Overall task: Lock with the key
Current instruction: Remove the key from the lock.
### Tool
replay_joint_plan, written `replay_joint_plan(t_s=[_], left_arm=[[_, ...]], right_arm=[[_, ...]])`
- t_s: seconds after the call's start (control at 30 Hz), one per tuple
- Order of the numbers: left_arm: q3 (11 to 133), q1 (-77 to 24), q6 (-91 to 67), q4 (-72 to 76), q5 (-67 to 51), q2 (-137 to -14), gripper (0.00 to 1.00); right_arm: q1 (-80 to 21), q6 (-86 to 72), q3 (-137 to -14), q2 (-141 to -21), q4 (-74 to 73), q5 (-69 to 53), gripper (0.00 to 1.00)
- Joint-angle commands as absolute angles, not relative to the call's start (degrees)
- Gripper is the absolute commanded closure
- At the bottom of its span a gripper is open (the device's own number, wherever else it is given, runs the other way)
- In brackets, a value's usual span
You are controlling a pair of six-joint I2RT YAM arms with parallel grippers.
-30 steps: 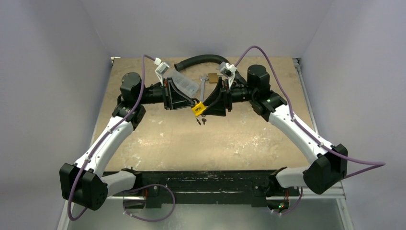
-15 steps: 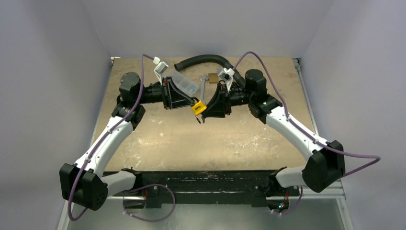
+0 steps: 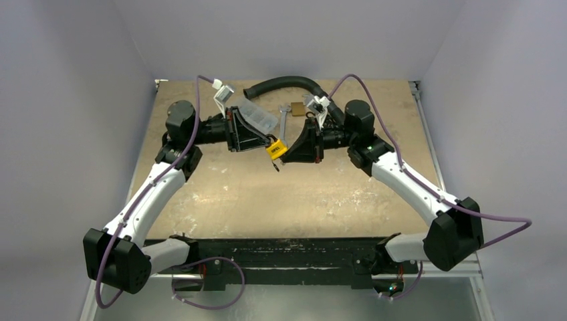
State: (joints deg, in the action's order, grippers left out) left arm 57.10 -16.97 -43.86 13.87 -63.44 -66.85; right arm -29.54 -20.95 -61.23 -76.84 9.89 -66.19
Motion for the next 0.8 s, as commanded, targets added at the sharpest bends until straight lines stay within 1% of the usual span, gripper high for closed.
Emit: replay_joint_plan(t_s=[0.0, 0.2, 0.37, 0.77], left_arm=[[61.18, -14.92, -43.07, 15.57, -61.08, -66.54, 1.00], [62.45, -14.14, -44.95, 17.31, -60.59, -67.45, 1.00], [62.33, -12.77, -46.98, 19.25, -59.55, -67.76, 1.00], [61.19, -7.67, -56.45, 30.67, -58.82, -68.95, 1.00]], right_arm=[[-29.34, -21.45, -59.76, -74.01, 11.69, -66.77, 1.00], [-29.40, -20.62, -59.24, -73.74, 11.09, -66.85, 1.00], [-29.44, -17.42, -58.83, -74.22, 7.77, -65.82, 1.00], [-29.39, -15.38, -56.07, -75.36, 6.07, -65.89, 1.00]])
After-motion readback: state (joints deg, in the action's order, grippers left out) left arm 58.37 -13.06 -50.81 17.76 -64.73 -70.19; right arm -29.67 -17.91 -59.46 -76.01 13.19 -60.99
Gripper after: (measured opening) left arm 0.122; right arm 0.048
